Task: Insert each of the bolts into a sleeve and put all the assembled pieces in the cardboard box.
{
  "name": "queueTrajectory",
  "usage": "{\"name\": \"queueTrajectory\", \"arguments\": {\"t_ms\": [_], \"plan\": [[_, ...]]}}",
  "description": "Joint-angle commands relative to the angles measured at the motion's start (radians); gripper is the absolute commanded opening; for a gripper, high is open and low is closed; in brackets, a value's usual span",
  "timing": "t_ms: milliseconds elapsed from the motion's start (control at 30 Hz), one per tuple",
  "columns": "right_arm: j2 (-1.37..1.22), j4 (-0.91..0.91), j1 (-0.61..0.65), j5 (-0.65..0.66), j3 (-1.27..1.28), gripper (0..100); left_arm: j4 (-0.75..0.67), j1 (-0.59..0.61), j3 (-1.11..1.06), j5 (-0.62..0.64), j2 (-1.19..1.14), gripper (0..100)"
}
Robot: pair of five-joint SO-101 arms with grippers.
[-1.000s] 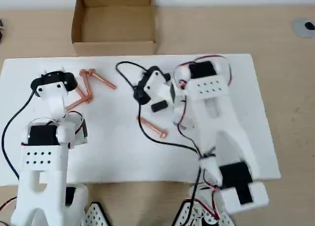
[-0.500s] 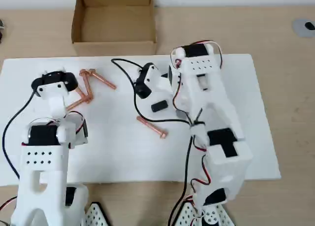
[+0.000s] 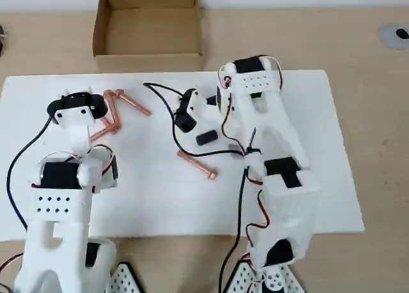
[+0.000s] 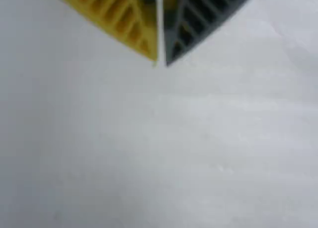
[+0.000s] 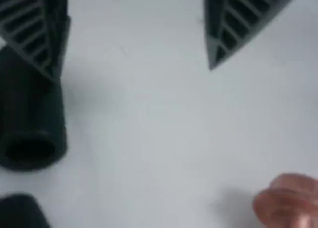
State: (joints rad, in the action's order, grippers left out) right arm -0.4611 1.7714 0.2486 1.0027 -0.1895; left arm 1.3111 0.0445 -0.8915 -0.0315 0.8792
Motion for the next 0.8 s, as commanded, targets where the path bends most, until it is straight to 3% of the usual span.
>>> {"name": "queueTrajectory", "arguments": {"t_ms": [0, 300, 767], "plan": [[0.007, 0.015, -0.001, 0.015, -0.047, 23.5, 0.006, -0.011, 0.006, -0.015, 0.019, 1], [0.084, 0.017, 0.035, 0.017, -0.058, 30.9, 0.008, -0.011, 0.005, -0.038, 0.019, 1], [0.079, 0.012, -0.007, 0.028, -0.119, 31.3, 0.014, -0.011, 0.005, -0.038, 0.019, 1]]}}
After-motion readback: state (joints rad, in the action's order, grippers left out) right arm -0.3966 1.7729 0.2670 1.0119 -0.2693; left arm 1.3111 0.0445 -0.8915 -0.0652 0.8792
